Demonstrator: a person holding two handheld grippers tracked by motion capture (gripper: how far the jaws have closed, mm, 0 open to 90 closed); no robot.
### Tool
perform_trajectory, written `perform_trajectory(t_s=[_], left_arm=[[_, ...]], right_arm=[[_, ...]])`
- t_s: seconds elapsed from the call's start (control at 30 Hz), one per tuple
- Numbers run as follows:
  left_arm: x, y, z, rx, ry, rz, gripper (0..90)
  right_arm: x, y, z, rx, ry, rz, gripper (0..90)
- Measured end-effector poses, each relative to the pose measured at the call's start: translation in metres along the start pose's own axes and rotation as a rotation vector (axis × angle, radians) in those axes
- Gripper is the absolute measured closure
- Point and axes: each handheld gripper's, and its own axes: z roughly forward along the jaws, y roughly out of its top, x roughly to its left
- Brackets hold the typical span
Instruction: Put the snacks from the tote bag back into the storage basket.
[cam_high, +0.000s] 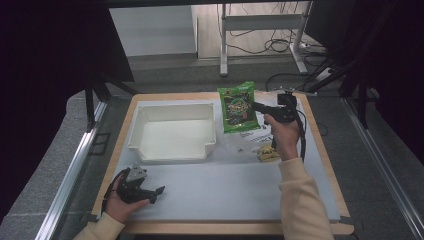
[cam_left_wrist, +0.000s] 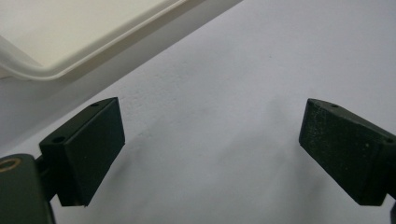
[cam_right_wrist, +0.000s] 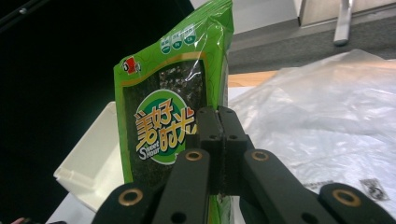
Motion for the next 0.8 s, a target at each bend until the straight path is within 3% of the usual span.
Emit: perform_trajectory(t_s=[0.8], left_arm=[[0.001,0.000,0.000,0.007,0.005,-0.002,7.1]], right_arm=[[0.022,-0.001,0.024,0.012,0.060,-0.013,90.0]])
